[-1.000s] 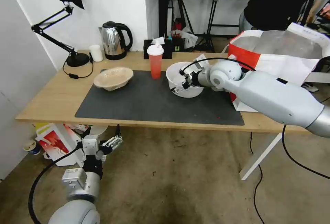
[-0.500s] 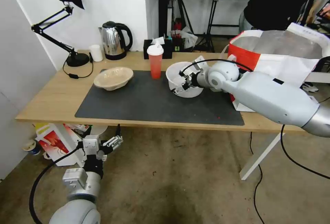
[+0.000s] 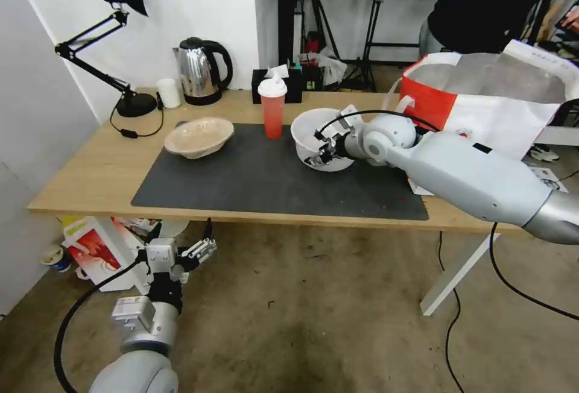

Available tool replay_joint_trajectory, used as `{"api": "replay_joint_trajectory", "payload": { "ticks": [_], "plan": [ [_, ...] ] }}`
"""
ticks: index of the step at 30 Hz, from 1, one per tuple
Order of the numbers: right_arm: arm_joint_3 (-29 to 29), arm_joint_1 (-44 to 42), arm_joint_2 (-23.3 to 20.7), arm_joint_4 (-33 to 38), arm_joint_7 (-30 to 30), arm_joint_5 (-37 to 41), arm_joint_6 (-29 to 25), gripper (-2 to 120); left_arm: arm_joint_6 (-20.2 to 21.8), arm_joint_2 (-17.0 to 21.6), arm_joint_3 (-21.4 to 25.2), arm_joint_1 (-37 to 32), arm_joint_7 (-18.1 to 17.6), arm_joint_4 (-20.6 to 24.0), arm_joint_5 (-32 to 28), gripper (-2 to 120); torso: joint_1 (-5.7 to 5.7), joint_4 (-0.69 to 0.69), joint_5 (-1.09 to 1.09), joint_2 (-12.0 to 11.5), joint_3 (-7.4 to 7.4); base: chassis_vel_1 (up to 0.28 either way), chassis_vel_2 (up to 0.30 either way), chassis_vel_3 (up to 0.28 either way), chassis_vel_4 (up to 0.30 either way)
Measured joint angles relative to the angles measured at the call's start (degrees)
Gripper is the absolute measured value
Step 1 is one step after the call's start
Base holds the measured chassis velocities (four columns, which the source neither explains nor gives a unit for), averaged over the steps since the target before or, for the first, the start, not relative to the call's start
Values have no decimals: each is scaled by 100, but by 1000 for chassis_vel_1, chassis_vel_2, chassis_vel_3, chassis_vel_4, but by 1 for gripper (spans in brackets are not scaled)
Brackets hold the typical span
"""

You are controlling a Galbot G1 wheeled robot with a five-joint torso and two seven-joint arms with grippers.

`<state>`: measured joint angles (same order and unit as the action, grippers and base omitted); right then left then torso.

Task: Pick up the trash from the table and place it into the takeout bag.

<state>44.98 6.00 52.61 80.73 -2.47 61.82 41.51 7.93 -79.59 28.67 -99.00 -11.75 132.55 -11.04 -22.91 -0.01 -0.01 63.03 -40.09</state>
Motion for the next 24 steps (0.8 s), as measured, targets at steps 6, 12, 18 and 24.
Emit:
{"api": "replay_joint_trajectory", "payload": {
  "ticks": [6, 12, 18, 24],
  "plan": [
    [-15, -53, 8, 2, -2, -2, -12, 19, -11, -1, -24, 3, 1, -20, 5, 100, 0, 2, 1, 0, 0, 0, 0, 0, 0],
    [-25, -88, 6, -4, 11, -12, -11, 0, -37, 2, -24, 5, 2, -39, 8, 100, 0, -3, 0, 0, -1, 0, 0, 0, 0],
    [-43, -119, 8, 3, 20, -12, -11, 0, -68, 1, -26, 10, 2, -60, 16, 100, 0, -1, 0, 0, -1, 0, 0, 0, 0],
    [-67, -128, 7, 3, 20, 13, -11, 0, -132, -26, -39, 17, 3, -69, 31, 100, 0, 0, 1, 0, -1, 0, 0, 0, 0]
  ]
}}
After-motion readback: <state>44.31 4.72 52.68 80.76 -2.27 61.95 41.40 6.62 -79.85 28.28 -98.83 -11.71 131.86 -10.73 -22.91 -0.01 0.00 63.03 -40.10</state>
